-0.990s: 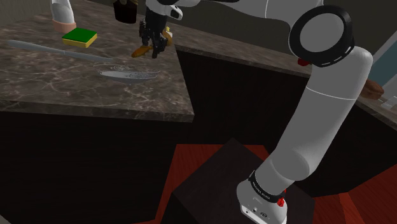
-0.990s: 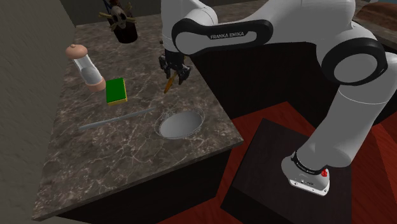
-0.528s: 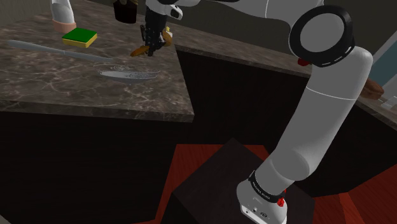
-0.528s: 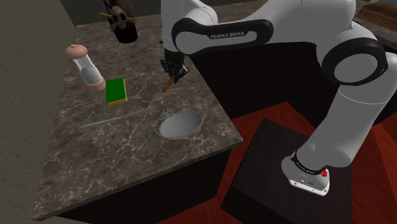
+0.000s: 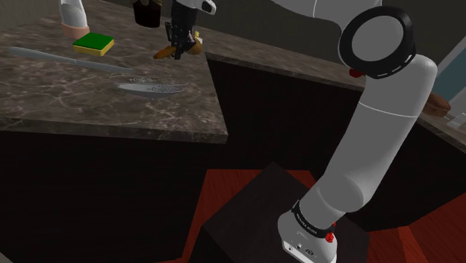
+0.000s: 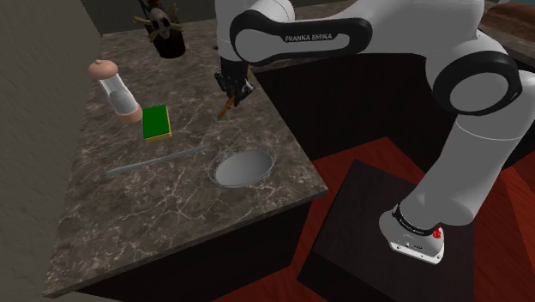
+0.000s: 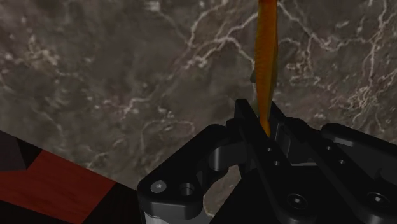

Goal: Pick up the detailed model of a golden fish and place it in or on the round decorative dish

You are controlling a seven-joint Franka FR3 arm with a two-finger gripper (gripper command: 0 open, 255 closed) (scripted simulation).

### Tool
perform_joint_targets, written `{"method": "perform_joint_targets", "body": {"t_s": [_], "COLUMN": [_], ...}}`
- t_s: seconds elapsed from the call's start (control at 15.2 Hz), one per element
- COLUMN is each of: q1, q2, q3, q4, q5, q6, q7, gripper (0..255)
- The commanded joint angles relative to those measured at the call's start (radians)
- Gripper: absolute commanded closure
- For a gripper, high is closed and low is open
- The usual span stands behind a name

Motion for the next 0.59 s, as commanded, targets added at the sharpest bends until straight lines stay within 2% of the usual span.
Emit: {"method": "perform_joint_targets", "body": {"t_s": [0.0, 0.53], "q1": [0.003, 0.015], "q2": [0.007, 0.036], "q3": [0.001, 0.003], "q4": [0.040, 0.190], "q5": [-0.002, -0.011], "q6": [-0.034, -0.155], "q7": [-0.001, -0.001], "gripper": [255, 255]}}
